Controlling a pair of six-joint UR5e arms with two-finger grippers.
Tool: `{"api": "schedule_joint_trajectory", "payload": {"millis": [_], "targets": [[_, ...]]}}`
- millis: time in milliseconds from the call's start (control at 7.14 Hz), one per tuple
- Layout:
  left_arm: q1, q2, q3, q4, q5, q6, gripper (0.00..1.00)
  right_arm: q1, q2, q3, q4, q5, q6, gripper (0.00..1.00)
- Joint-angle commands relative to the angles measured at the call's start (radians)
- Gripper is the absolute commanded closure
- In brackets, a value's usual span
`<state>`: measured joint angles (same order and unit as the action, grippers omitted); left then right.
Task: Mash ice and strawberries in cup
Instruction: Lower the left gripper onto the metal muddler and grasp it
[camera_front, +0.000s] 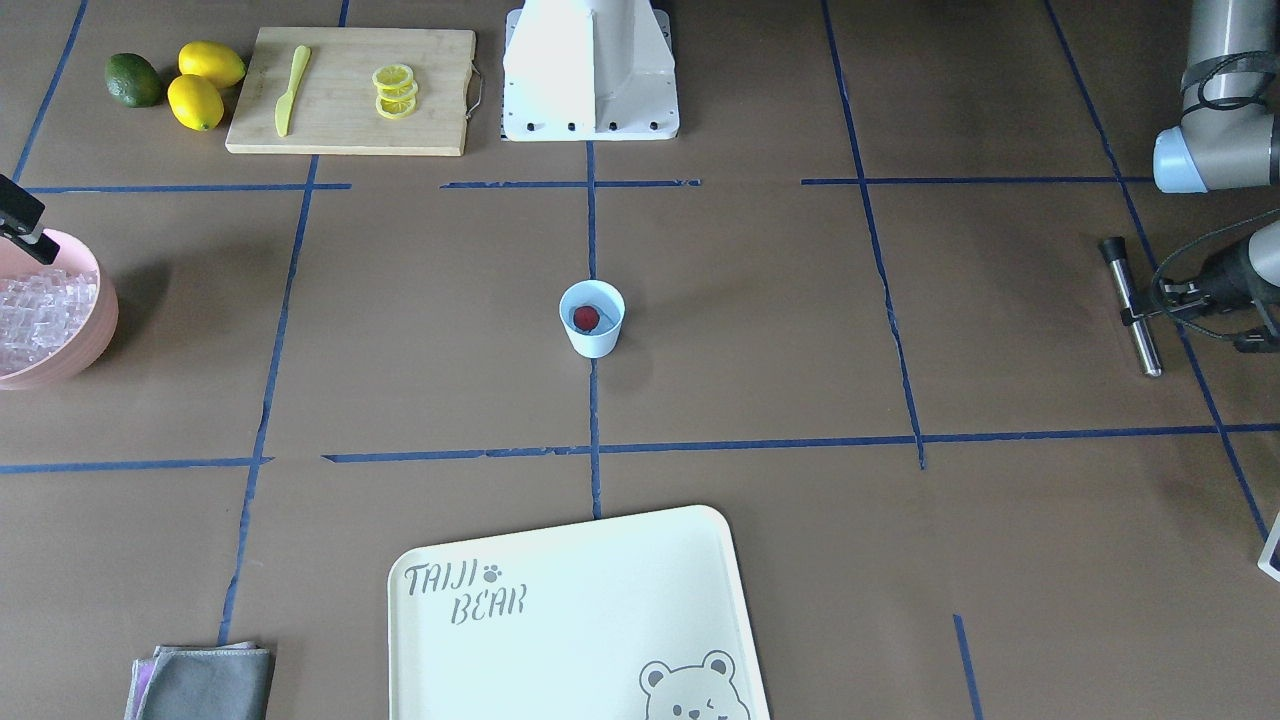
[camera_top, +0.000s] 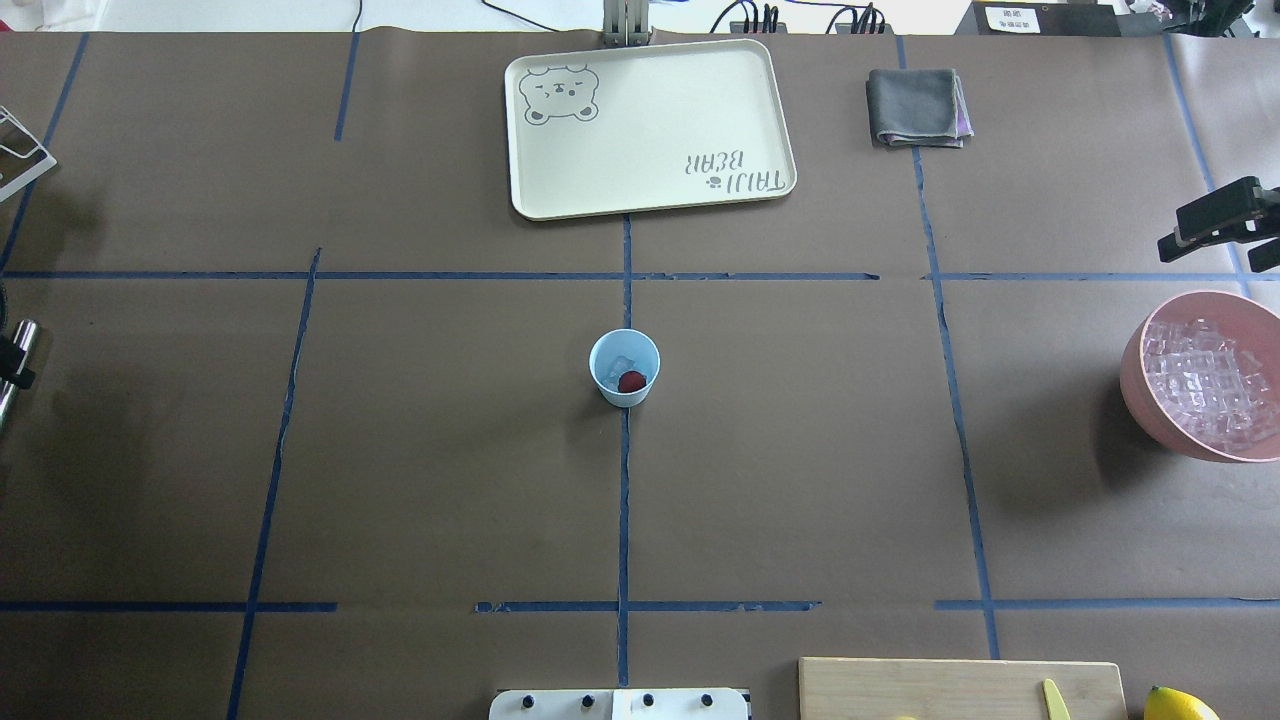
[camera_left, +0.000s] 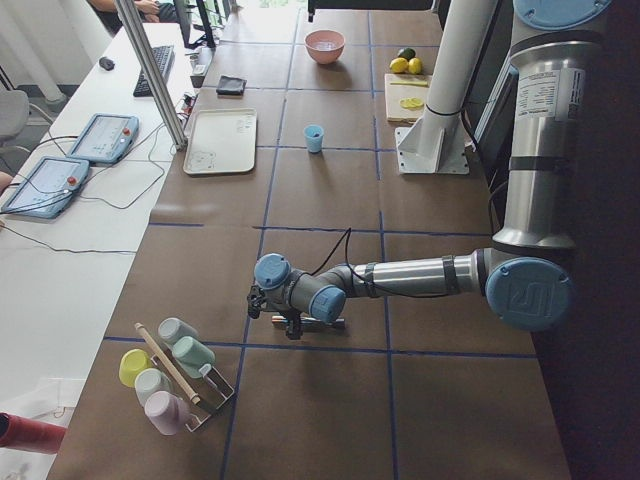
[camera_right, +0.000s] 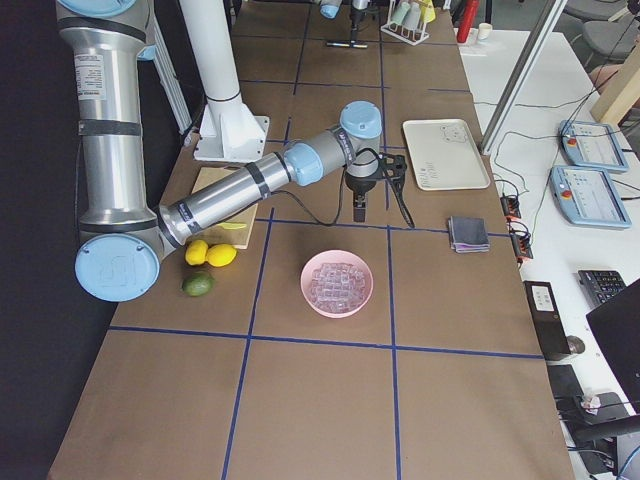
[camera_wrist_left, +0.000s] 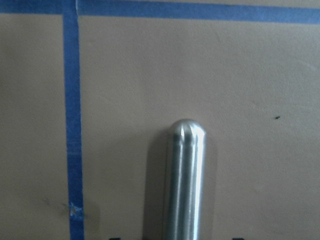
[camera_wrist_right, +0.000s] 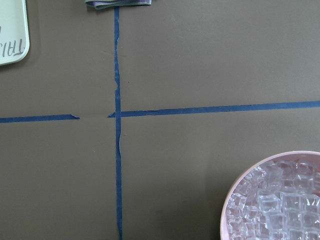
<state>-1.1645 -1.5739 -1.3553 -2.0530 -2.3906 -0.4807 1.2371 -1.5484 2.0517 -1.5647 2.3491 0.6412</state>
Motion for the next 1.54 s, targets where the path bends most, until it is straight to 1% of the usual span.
{"api": "schedule_joint_trajectory", "payload": {"millis": [0, 280, 420, 560, 700, 840, 980, 1121, 1261, 1401], "targets": [[0.006, 0.000, 0.010, -0.003, 0.002, 0.001, 0.24, -0.001, -0.001, -0.002, 0.000, -0.001, 0.002, 0.00], [0.017, 0.000, 0.018, -0.004, 0.004, 0.001, 0.24, -0.001, -0.001, -0.004, 0.000, -0.001, 0.000, 0.00], [0.022, 0.000, 0.018, -0.006, 0.002, 0.001, 0.29, -0.001, -0.001, -0.005, 0.000, -0.001, 0.002, 0.00], [0.022, 0.000, 0.018, -0.009, 0.002, 0.001, 0.44, -0.001, -0.001, -0.007, 0.000, -0.002, 0.000, 0.00], [0.023, -0.002, 0.018, -0.009, -0.002, 0.004, 0.77, -0.001, -0.001, -0.007, 0.000, -0.002, 0.000, 0.00], [0.023, 0.000, 0.016, -0.010, -0.001, 0.004, 0.94, -0.001, -0.001, -0.007, 0.000, -0.002, 0.000, 0.00], [0.023, 0.000, 0.010, -0.015, -0.004, 0.005, 1.00, -0.001, -0.001, -0.007, 0.000, -0.002, 0.000, 0.00], [0.022, -0.002, -0.033, -0.015, -0.009, 0.002, 1.00, -0.001, -0.001, -0.007, 0.000, -0.002, 0.000, 0.00], [0.023, -0.003, -0.107, -0.003, -0.036, -0.004, 1.00, -0.001, 0.001, -0.005, 0.000, -0.002, 0.000, 0.00], [0.022, -0.009, -0.195, 0.002, -0.136, -0.078, 1.00, -0.001, 0.001, -0.004, 0.000, -0.002, 0.000, 0.00]]}}
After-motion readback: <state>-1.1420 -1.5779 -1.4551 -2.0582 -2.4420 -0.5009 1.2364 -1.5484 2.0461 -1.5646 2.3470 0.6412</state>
